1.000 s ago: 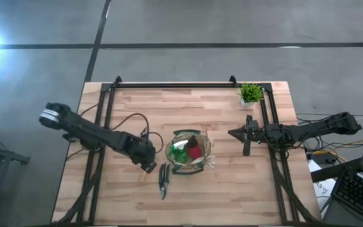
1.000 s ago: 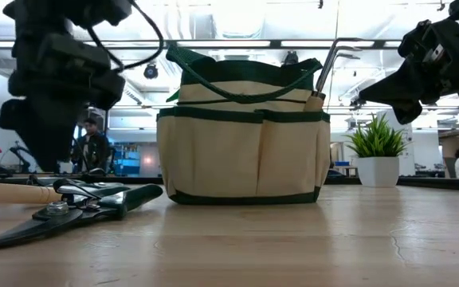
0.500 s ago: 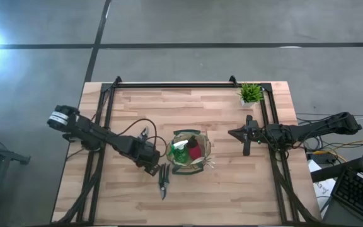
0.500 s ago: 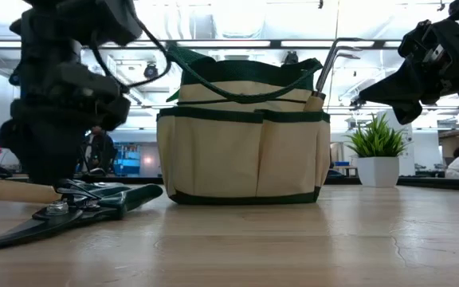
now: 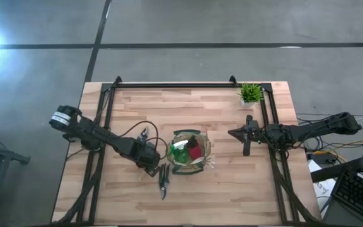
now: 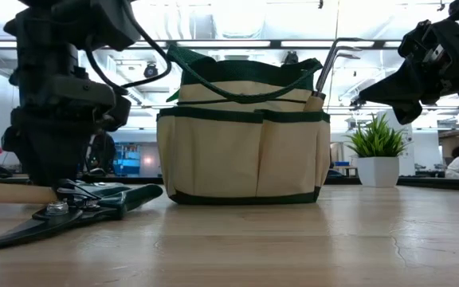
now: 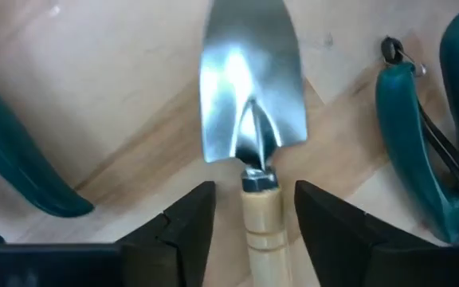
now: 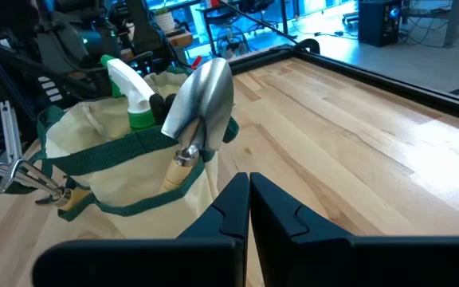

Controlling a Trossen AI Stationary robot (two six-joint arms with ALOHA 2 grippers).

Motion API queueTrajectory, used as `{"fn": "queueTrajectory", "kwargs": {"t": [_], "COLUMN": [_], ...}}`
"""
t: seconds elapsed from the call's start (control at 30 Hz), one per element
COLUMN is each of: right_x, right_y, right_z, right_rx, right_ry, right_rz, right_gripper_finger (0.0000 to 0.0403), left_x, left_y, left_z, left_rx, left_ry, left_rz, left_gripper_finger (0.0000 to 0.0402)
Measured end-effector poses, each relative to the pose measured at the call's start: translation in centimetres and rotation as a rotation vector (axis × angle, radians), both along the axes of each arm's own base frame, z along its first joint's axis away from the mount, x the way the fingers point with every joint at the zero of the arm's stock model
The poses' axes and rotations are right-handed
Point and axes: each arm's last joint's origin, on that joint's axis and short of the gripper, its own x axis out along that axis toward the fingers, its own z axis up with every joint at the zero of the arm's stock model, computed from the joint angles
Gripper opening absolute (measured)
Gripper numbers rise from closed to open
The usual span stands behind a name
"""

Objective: Pick & Place Garden tools in Gardening bag
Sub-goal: Put the brown trowel into the white gardening bag

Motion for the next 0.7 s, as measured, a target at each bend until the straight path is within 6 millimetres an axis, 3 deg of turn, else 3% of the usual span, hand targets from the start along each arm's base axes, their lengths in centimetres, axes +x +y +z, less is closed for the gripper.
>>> {"fn": "queueTrajectory", "kwargs": {"t": [0.3,0.5,0.7], "right_x": [0.0,0.0,0.0], "right_y": [0.0,0.0,0.0], "right_z": [0.0,0.0,0.0], "right_rx": [0.000,0.000,0.000], "right_ry": [0.000,0.000,0.000], "right_rz": [0.000,0.000,0.000], "right_gripper_finger": [0.0008,0.0008,0.0008], "left_x": [0.0,-0.1,-0.8], "left_y": [0.1,0.1,0.4], "left_z": [-1.1,-0.9,1.6], "left_rx": [0.064,0.068,0.091], "left_ry": [0.042,0.033,-0.065], "left_rz": [-0.107,-0.167,-0.178], "left_gripper_finger": [0.0068,0.0067,0.0067]}}
